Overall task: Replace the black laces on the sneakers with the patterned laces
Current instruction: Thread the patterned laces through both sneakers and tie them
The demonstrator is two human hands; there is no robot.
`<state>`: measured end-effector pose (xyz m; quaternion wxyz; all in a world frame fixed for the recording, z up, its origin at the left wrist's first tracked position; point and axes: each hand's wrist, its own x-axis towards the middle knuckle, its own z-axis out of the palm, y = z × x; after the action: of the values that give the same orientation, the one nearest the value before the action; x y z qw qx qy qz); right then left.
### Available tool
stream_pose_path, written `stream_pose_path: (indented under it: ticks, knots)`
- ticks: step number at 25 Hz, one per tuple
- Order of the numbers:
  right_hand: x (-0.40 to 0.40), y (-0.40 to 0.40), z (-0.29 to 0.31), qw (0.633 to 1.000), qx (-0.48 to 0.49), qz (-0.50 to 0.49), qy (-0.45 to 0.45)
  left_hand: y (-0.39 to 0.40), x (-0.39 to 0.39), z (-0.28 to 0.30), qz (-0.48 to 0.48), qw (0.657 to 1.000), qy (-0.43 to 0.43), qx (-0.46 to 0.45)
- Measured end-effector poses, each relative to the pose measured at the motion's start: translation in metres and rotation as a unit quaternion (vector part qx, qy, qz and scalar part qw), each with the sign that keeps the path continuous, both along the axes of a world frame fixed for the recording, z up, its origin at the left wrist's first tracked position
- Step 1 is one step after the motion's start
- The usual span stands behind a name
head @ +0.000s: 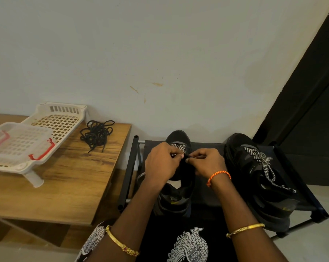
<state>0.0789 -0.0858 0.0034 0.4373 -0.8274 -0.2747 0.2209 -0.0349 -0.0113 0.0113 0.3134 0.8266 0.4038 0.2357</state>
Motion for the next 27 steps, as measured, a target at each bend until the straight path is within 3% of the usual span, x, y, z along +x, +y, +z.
stream_pose_path:
  ticks: [8,11,15,20,27]
  knots:
    - [0.007,0.001,0.010,0.960,0.019,-0.048,0.276,0.000,0.010,-0.019,0.058,0.973,-0.166,-0.152]
    - [0.011,-0.003,0.010,0.937,0.013,-0.044,0.346,0.001,0.012,-0.026,0.080,0.967,-0.172,-0.170]
    - [0.013,-0.003,0.011,0.928,-0.001,-0.028,0.370,0.003,0.015,-0.031,0.105,0.969,-0.129,-0.181]
    - [0.012,-0.002,0.012,0.941,-0.004,-0.022,0.336,0.001,0.017,-0.028,0.116,0.979,-0.095,-0.138]
    - [0.010,-0.002,0.014,0.946,-0.003,-0.023,0.325,-0.008,0.019,-0.018,0.083,0.994,0.046,0.048]
